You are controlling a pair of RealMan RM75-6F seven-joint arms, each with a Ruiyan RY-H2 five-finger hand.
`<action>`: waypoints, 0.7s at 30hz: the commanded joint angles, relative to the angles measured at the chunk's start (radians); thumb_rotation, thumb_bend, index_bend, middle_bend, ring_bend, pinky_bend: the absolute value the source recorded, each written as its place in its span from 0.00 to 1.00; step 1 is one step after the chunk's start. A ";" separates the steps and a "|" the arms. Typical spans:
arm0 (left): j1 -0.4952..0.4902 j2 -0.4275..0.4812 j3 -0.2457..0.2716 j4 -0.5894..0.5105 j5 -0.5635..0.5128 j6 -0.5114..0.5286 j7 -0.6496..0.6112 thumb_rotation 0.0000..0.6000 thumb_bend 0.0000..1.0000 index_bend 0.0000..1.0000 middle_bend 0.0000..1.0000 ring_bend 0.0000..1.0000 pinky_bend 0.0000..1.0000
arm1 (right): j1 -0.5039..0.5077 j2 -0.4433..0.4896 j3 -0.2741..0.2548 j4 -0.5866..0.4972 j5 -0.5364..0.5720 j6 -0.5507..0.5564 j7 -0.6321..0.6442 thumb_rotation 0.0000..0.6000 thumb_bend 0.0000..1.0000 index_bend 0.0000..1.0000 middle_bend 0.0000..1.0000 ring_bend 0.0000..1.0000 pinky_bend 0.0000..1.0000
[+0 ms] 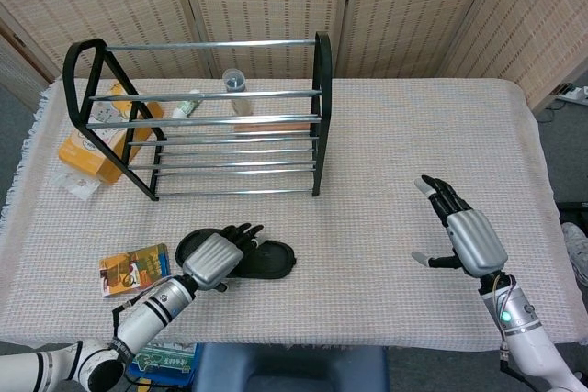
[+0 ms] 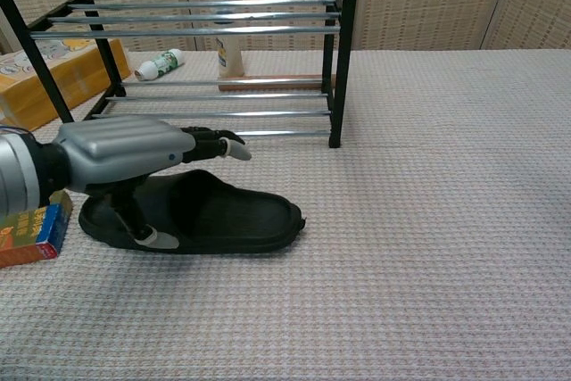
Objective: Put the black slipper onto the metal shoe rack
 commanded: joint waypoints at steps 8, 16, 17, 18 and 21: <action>-0.237 -0.077 0.002 -0.079 -0.447 0.038 0.369 1.00 0.23 0.00 0.00 0.03 0.19 | -0.024 0.013 0.008 0.024 -0.006 0.004 0.055 1.00 0.04 0.00 0.00 0.01 0.21; -0.409 -0.158 0.012 -0.074 -0.729 0.176 0.548 1.00 0.23 0.00 0.00 0.01 0.19 | -0.042 0.022 0.011 0.043 -0.011 0.005 0.095 1.00 0.04 0.00 0.00 0.01 0.21; -0.424 -0.165 0.013 -0.070 -0.757 0.187 0.560 1.00 0.23 0.00 0.00 0.01 0.19 | -0.043 0.023 0.011 0.045 -0.012 0.005 0.099 1.00 0.04 0.00 0.00 0.01 0.21; -0.438 -0.171 0.014 -0.066 -0.784 0.197 0.572 1.00 0.23 0.00 0.00 0.01 0.19 | -0.044 0.024 0.012 0.047 -0.013 0.005 0.103 1.00 0.04 0.00 0.00 0.01 0.21; -0.479 -0.183 0.018 -0.053 -0.863 0.222 0.601 1.00 0.23 0.00 0.00 0.01 0.19 | -0.048 0.025 0.014 0.055 -0.015 0.004 0.117 1.00 0.04 0.00 0.00 0.01 0.21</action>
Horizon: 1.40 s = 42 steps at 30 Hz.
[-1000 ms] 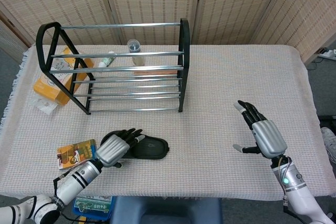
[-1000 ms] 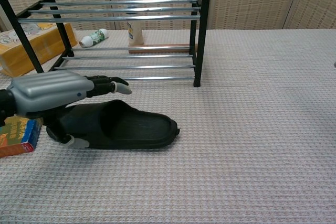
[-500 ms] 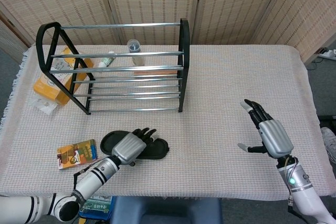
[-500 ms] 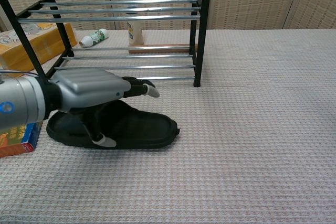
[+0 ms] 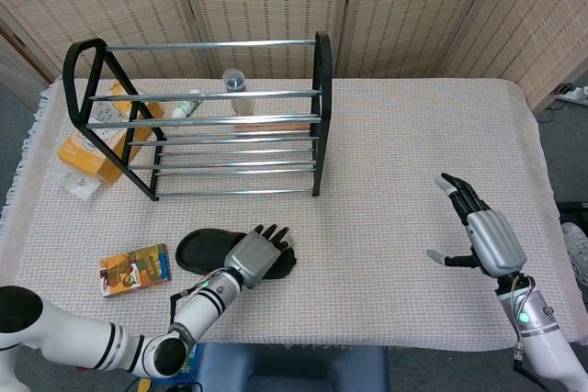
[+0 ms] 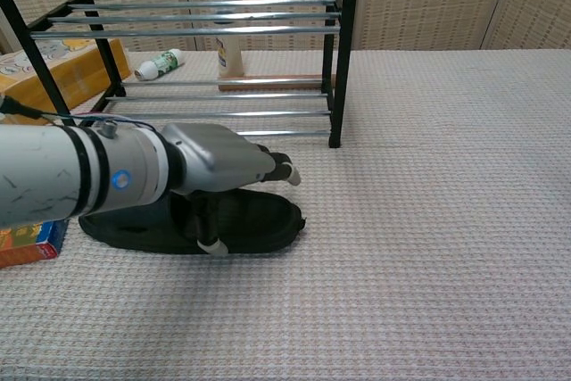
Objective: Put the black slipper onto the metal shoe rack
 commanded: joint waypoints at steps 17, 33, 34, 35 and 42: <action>-0.155 -0.006 0.081 -0.083 -0.205 0.091 0.060 1.00 0.23 0.04 0.06 0.01 0.19 | -0.019 -0.010 0.009 0.038 -0.013 -0.004 0.053 1.00 0.04 0.00 0.00 0.01 0.21; -0.124 -0.018 0.157 -0.064 -0.007 0.130 -0.033 1.00 0.23 0.05 0.07 0.01 0.19 | -0.031 -0.011 0.013 0.041 -0.017 -0.004 0.059 1.00 0.04 0.00 0.00 0.01 0.21; -0.125 -0.020 0.159 -0.054 -0.011 0.127 -0.033 1.00 0.23 0.05 0.07 0.01 0.19 | -0.032 -0.010 0.013 0.041 -0.017 -0.003 0.059 1.00 0.04 0.00 0.00 0.01 0.21; -0.127 -0.023 0.162 -0.045 -0.018 0.125 -0.029 1.00 0.23 0.06 0.07 0.01 0.19 | -0.033 -0.011 0.013 0.041 -0.017 -0.003 0.060 1.00 0.04 0.00 0.00 0.01 0.21; -0.135 -0.033 0.171 -0.022 -0.049 0.113 -0.024 1.00 0.23 0.13 0.10 0.03 0.19 | -0.035 -0.015 0.015 0.045 -0.016 -0.008 0.066 1.00 0.04 0.00 0.00 0.01 0.21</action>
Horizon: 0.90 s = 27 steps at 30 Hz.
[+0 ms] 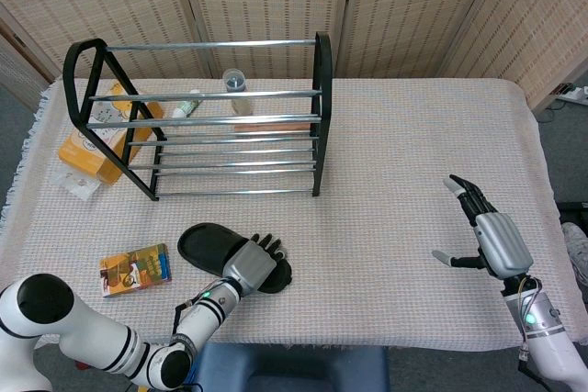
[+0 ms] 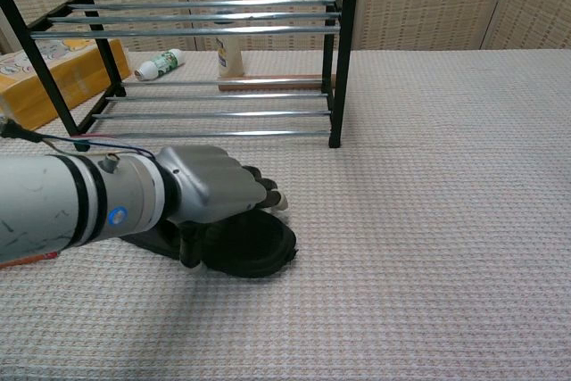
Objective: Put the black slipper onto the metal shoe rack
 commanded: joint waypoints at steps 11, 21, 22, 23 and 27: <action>0.013 -0.015 0.013 0.048 0.085 -0.013 -0.041 1.00 0.23 0.30 0.22 0.11 0.22 | -0.008 -0.005 0.000 0.007 0.008 -0.004 0.006 1.00 0.04 0.00 0.00 0.01 0.21; 0.066 -0.009 0.051 0.081 0.281 0.017 -0.096 1.00 0.23 0.45 0.41 0.28 0.29 | -0.006 -0.010 0.004 0.008 0.013 -0.014 0.002 1.00 0.04 0.00 0.00 0.01 0.21; 0.071 -0.002 0.061 0.077 0.307 0.022 -0.093 1.00 0.23 0.47 0.43 0.29 0.31 | -0.005 -0.010 0.005 0.008 0.014 -0.015 0.001 1.00 0.04 0.00 0.00 0.01 0.21; 0.074 0.003 0.069 0.074 0.325 0.025 -0.088 1.00 0.23 0.48 0.44 0.30 0.33 | -0.005 -0.011 0.005 0.008 0.014 -0.016 0.001 1.00 0.04 0.00 0.00 0.01 0.21; 0.087 0.022 0.101 0.058 0.409 0.047 -0.056 1.00 0.23 0.51 0.47 0.32 0.37 | -0.005 -0.015 0.006 0.008 0.014 -0.017 -0.002 1.00 0.04 0.00 0.00 0.01 0.21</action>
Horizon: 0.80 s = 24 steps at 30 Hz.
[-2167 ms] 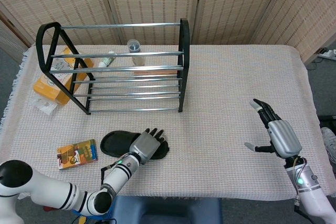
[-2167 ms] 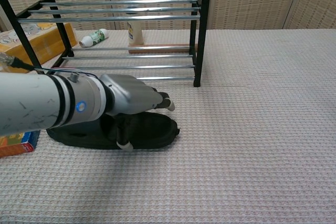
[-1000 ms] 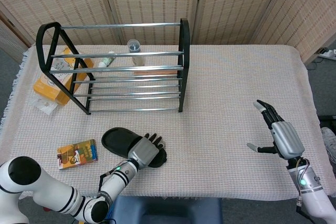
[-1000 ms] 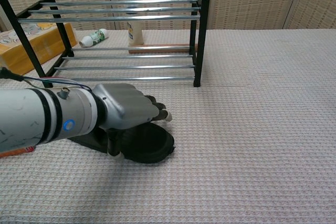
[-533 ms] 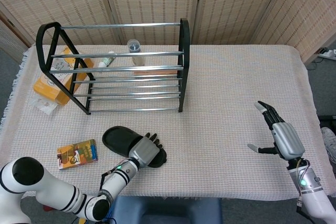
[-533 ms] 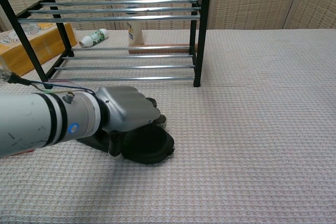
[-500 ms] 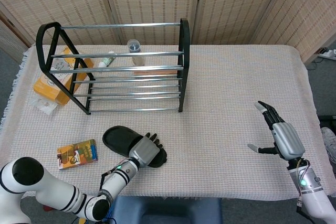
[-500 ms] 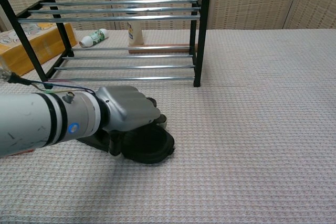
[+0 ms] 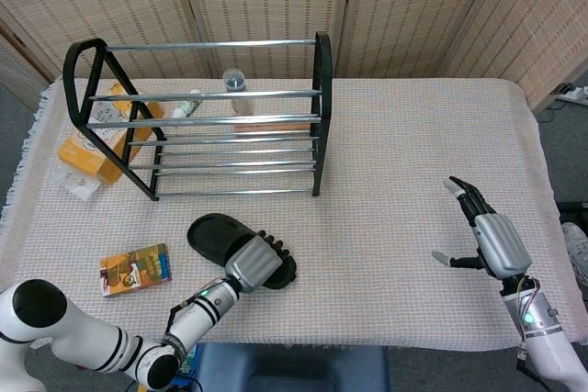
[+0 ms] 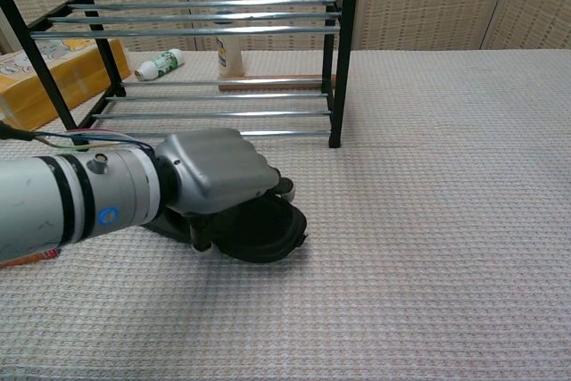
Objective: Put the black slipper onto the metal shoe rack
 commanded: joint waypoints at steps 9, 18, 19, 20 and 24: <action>0.018 0.054 0.064 -0.008 0.238 0.033 0.116 1.00 0.23 0.52 0.47 0.32 0.37 | -0.005 0.003 0.003 -0.013 0.000 0.008 -0.013 1.00 0.04 0.00 0.00 0.01 0.21; -0.006 0.083 0.050 0.174 0.411 -0.078 0.051 1.00 0.23 0.52 0.47 0.32 0.37 | -0.018 0.014 0.004 -0.034 0.002 0.026 -0.034 1.00 0.04 0.00 0.00 0.01 0.21; -0.008 0.086 0.049 0.193 0.425 -0.093 0.036 1.00 0.23 0.51 0.47 0.32 0.37 | -0.020 0.014 0.005 -0.034 0.003 0.028 -0.035 1.00 0.04 0.00 0.00 0.01 0.21; -0.010 0.090 0.048 0.216 0.445 -0.112 0.014 1.00 0.23 0.51 0.47 0.32 0.37 | -0.022 0.015 0.004 -0.036 0.003 0.030 -0.036 1.00 0.04 0.00 0.00 0.01 0.21; -0.015 0.096 0.049 0.284 0.511 -0.164 -0.044 1.00 0.23 0.50 0.47 0.32 0.37 | -0.027 0.017 0.003 -0.040 0.004 0.035 -0.041 1.00 0.04 0.00 0.00 0.01 0.21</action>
